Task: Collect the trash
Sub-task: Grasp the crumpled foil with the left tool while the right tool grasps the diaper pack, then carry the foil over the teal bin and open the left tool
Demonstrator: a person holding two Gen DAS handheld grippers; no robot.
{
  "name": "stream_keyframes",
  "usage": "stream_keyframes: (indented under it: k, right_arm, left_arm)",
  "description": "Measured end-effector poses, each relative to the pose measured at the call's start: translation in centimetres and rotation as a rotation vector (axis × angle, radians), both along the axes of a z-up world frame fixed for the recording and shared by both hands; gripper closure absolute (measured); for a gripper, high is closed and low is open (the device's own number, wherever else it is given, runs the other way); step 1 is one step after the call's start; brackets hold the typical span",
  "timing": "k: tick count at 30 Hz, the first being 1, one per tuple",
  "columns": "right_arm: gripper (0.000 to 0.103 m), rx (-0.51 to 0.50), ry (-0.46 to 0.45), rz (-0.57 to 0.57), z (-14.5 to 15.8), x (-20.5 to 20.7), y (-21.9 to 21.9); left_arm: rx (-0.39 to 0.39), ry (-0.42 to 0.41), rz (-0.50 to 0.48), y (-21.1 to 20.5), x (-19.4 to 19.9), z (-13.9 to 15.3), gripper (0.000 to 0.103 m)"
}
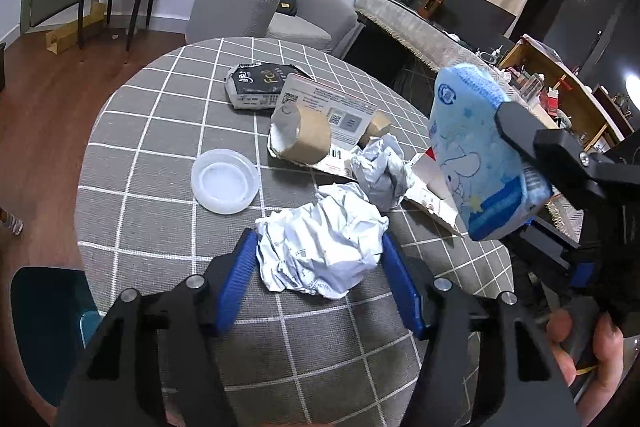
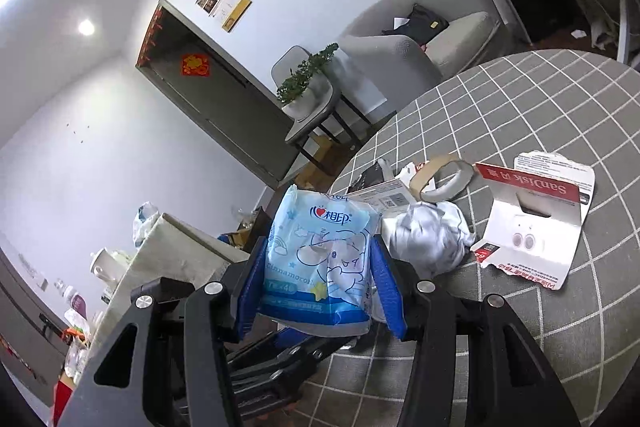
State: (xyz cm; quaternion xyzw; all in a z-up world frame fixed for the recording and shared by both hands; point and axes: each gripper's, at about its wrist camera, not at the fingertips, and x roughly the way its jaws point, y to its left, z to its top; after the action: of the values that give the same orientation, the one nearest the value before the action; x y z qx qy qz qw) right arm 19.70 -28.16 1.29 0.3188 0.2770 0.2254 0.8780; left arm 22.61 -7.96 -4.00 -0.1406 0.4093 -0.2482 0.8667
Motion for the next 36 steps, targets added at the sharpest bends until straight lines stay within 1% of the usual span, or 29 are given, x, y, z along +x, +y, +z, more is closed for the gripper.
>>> stream_keyframes:
  k: [3, 5, 9, 12, 15, 18, 20, 23, 31, 36]
  right_arm:
    - [0.052, -0.022, -0.029, 0.001, 0.5, 0.0, 0.7]
    - [0.052, -0.033, -0.039, 0.013, 0.8, -0.2, 1.3]
    - [0.052, -0.102, -0.073, 0.040, 1.5, -0.5, 3.1]
    - [0.052, -0.161, -0.094, 0.077, 1.9, -0.6, 5.1]
    - [0.052, -0.166, -0.105, 0.101, 2.0, -0.6, 6.1]
    - [0.052, -0.172, -0.114, 0.130, 2.3, -0.3, 8.0]
    - [0.052, -0.179, -0.117, 0.154, 2.2, -0.1, 9.6]
    - [0.052, -0.191, -0.112, 0.196, 1.9, 0.2, 12.5]
    - [0.052, -0.247, -0.111, 0.294, 1.5, 0.4, 19.2]
    - [0.052, -0.271, -0.074, 0.326, 0.3, 0.8, 22.5]
  left_arm:
    - [-0.013, -0.010, 0.002, 0.6, -0.3, 0.3, 0.047]
    - [-0.009, -0.037, 0.008, 1.1, -0.9, 1.1, 0.048]
    - [-0.030, -0.087, 0.038, 2.7, -1.8, 2.6, 0.048]
    - [-0.006, -0.121, 0.075, 4.5, -2.3, 3.5, 0.048]
    - [0.017, -0.140, 0.126, 7.0, -2.7, 4.1, 0.048]
    - [0.068, -0.149, 0.177, 9.4, -2.9, 4.2, 0.047]
    - [0.096, -0.139, 0.207, 11.3, -2.9, 3.9, 0.047]
    - [0.155, -0.110, 0.245, 14.3, -3.0, 2.7, 0.047]
    - [0.301, -0.005, 0.263, 19.0, -3.3, -1.8, 0.047]
    - [0.343, 0.049, 0.263, 21.3, -3.5, -4.0, 0.044]
